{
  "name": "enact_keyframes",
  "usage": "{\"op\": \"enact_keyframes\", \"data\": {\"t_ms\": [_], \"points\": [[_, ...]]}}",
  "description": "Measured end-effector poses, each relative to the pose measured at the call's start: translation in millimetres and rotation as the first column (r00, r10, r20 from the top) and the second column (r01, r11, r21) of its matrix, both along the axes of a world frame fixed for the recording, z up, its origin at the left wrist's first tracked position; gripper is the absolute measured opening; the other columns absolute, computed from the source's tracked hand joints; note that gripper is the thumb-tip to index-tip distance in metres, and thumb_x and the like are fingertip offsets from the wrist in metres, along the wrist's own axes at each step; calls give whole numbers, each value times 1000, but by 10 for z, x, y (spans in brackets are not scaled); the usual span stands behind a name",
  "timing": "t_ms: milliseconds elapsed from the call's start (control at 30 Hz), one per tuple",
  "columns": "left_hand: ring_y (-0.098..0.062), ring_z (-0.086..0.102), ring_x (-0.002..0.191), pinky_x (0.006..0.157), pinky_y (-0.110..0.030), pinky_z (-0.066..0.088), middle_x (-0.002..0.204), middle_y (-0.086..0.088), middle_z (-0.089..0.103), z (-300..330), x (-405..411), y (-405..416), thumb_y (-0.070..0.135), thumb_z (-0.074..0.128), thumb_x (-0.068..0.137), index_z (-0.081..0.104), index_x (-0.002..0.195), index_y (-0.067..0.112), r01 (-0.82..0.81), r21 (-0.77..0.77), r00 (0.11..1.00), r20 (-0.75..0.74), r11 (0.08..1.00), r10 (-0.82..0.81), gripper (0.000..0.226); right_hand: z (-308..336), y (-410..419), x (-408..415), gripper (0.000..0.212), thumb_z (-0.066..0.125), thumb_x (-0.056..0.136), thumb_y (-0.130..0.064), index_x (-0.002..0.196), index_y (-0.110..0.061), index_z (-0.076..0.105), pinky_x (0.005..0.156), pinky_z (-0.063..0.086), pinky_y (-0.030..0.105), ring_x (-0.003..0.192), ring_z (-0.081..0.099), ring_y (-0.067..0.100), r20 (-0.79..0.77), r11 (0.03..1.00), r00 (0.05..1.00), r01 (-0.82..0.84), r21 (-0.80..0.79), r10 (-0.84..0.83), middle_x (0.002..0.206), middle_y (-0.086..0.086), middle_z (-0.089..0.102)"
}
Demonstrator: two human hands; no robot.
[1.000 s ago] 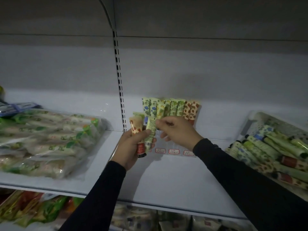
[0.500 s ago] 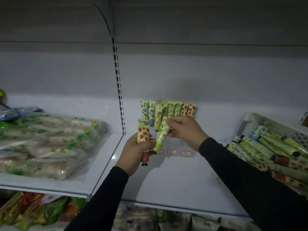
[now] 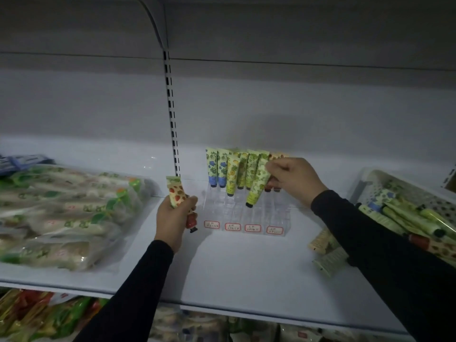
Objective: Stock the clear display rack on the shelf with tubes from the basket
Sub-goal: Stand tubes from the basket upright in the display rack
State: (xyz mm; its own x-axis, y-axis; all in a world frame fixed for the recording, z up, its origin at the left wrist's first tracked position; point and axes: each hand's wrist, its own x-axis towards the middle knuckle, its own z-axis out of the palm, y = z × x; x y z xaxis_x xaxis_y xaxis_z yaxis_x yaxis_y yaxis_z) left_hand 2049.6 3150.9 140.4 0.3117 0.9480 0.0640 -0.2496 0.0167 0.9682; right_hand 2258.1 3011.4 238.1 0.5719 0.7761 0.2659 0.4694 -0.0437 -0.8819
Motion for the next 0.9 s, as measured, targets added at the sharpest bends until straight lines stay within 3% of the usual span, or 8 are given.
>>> {"op": "enact_keyframes", "data": {"t_ms": [67,167,267,400,467,633,800,900], "points": [[-20,50,54,50,-29,45,72,-12,52,-30,4,81,7,67,87,53,91,6,-19,-13,1000,-5,1000,19,15,54,18,76,35,59,96,-22,62,-12,63,77,60,46,74,73,23,62,999,997,41,-12,-40,73,7,67],[-19,49,52,49,-29,44,70,-10,51,-114,24,102,8,68,87,52,87,6,-8,-26,999,-37,1000,7,17,106,54,137,35,60,95,-24,62,-14,64,60,53,25,58,65,22,183,994,977,108,12,-109,58,2,65],[-20,52,57,48,-29,47,71,-10,54,-180,29,85,11,68,88,55,89,5,10,5,996,-92,1000,-10,15,112,147,210,29,64,92,-31,66,-19,71,68,52,26,58,61,16,240,986,957,152,61,-162,57,-4,64],[-19,55,60,47,-26,49,76,-12,61,-202,22,101,13,68,88,58,94,1,10,62,989,-150,998,-1,17,77,277,219,35,63,92,-31,58,-21,65,50,47,23,48,56,16,255,984,950,165,74,-179,55,-3,60],[-15,56,58,47,-24,47,74,-9,62,-212,27,100,12,69,88,59,91,3,30,93,982,-190,995,-12,14,52,326,209,37,62,92,-33,56,-25,62,52,45,21,46,53,9,272,982,944,168,83,-184,55,-6,59],[-5,57,52,46,-15,44,67,4,61,-215,48,67,11,69,87,57,82,17,83,156,961,-274,984,-37,15,-28,403,181,26,63,92,-33,79,-14,76,59,51,26,51,56,8,246,983,954,154,95,-173,63,-1,66],[-5,60,58,50,-16,44,70,5,62,-219,47,67,14,70,87,57,83,18,92,181,947,-319,979,-30,14,-110,444,144,31,61,94,-30,78,-7,73,47,46,24,50,56,19,282,988,948,137,66,-150,66,10,66],[-9,60,59,53,-21,45,71,4,63,-224,39,85,16,71,86,57,84,19,98,157,946,-322,983,-43,15,-135,467,139,35,60,94,-28,74,-2,69,50,48,29,55,58,34,333,992,934,111,67,-127,68,18,64]]}}
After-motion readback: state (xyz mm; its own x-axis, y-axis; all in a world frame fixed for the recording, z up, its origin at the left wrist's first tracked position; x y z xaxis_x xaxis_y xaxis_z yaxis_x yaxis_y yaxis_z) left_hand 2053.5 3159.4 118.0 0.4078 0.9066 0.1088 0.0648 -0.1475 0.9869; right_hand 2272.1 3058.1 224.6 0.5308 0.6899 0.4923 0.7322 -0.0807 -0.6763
